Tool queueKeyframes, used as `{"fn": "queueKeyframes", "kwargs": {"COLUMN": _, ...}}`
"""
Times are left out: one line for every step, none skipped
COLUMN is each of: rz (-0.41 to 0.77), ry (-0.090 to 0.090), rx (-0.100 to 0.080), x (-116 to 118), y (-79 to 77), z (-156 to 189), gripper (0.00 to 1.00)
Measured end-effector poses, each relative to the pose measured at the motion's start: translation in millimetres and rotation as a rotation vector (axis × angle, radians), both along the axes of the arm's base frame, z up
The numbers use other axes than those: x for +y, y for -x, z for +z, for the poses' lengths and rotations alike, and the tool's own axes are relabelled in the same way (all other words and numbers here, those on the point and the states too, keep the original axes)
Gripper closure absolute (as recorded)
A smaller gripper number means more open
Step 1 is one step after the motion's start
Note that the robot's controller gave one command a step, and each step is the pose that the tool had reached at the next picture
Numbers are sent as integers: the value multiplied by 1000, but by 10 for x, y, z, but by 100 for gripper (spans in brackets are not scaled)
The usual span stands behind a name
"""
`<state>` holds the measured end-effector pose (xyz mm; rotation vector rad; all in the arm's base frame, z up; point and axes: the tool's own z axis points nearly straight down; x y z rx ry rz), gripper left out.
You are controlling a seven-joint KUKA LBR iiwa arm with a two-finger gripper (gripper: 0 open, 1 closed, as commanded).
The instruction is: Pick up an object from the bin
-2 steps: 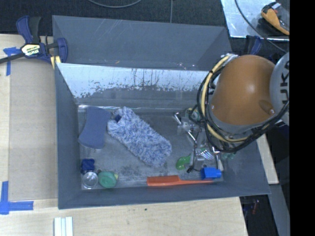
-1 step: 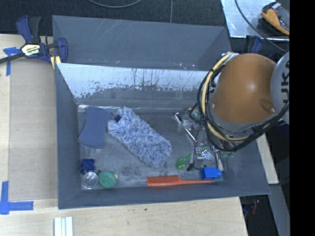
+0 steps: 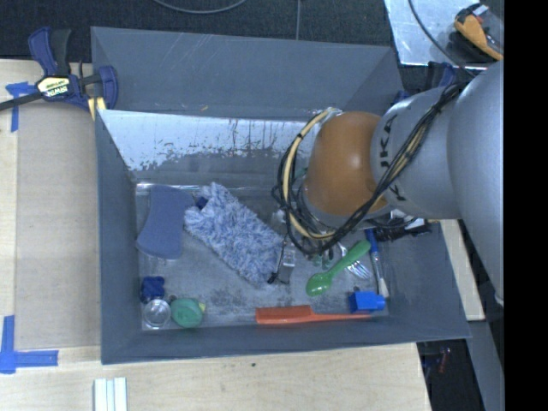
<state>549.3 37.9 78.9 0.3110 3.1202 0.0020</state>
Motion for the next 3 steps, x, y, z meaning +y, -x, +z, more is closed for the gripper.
{"fn": "queueKeyframes", "kwargs": {"rz": 94, "ry": 2, "rx": -17, "x": 90, "y": -200, "z": 671, "gripper": 0}}
{"fn": "queueKeyframes", "kwargs": {"rz": -5, "ry": 0, "rx": -2, "x": 15, "y": -34, "z": -131, "gripper": 0}}
{"fn": "queueKeyframes", "kwargs": {"rz": -169, "ry": -5, "rx": -28, "x": 509, "y": -83, "z": -77, "gripper": 0}}
